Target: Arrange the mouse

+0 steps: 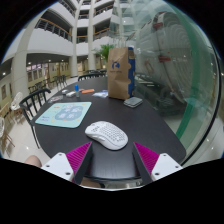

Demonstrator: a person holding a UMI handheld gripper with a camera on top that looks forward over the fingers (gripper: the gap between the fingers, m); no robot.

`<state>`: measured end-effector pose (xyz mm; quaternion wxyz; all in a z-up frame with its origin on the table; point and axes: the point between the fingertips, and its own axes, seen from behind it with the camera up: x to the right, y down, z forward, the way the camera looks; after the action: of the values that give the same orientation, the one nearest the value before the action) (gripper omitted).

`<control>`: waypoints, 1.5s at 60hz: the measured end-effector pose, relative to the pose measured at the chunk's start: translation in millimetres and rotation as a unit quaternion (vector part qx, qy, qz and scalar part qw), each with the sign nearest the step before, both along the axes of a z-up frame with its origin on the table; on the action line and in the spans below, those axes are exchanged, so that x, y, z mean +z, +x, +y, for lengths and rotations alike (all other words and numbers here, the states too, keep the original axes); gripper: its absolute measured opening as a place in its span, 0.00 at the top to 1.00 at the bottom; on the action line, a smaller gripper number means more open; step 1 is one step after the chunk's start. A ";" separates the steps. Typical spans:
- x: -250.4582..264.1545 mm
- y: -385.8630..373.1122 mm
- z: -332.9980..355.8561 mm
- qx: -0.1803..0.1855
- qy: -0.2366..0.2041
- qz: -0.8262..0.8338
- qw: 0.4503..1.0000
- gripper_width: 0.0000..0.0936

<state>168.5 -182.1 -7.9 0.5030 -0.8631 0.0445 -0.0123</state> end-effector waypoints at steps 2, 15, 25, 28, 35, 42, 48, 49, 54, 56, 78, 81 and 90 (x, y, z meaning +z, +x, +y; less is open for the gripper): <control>-4.0 2.1 4.2 0.005 -0.007 0.001 1.000 0.11; -6.0 17.7 55.0 0.028 -0.027 -0.018 0.999 0.09; -6.8 20.3 86.7 0.042 -0.055 -0.017 0.997 0.10; -7.5 22.1 98.8 0.043 -0.066 -0.013 0.997 0.12; -9.5 30.1 121.3 0.030 -0.083 -0.015 0.996 0.35; -7.7 40.6 133.9 -0.009 -0.074 -0.029 0.997 0.53; -6.9 40.7 133.6 -0.033 -0.063 -0.029 0.997 0.62; -6.7 39.9 132.8 -0.034 -0.064 -0.027 0.997 0.63; 15.8 33.1 130.5 -0.063 -0.043 -0.010 0.997 0.63; 36.5 24.4 131.0 -0.076 -0.023 -0.012 0.997 0.63; 55.9 -191.4 207.5 -0.047 -0.010 0.007 0.999 0.61; 34.2 -210.8 210.9 -0.036 -0.035 0.013 0.999 0.60; -1.0 -222.1 216.4 -0.035 -0.066 0.010 0.997 0.55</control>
<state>-53.7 34.3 -8.9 0.4433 -0.8925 0.0790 -0.0238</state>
